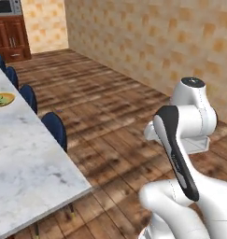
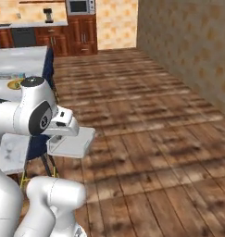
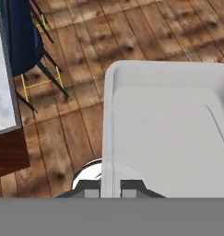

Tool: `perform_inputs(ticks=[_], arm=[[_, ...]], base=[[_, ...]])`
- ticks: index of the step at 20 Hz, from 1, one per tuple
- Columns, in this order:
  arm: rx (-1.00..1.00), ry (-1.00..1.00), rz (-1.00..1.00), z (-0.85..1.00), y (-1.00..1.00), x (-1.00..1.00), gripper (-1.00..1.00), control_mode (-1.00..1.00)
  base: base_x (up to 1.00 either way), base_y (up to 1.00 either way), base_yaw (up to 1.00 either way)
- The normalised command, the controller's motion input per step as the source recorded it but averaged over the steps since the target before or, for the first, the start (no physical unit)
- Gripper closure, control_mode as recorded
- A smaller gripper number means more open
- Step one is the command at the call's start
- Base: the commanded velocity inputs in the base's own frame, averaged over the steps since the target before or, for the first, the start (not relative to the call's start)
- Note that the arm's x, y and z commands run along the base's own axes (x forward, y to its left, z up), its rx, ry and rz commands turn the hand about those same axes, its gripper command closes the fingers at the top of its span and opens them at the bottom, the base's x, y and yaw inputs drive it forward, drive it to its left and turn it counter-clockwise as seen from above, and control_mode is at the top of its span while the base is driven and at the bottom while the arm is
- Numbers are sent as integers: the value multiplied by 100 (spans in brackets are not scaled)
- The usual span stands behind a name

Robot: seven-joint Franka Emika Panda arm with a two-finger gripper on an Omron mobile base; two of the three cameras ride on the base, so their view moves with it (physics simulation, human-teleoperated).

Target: Retrieve the tupperware and aluminum foil from the cabinet and place them on the dining counter near the plate with lemon wedge and fish to prepare for storing leftovers.

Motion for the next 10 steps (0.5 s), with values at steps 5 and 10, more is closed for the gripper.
perform_inputs(ticks=[5,10], arm=[[0,0,0,0,0,0,100,100],[0,0,0,0,0,0,100,100]], base=[[95,-66,54],[96,-55,59]])
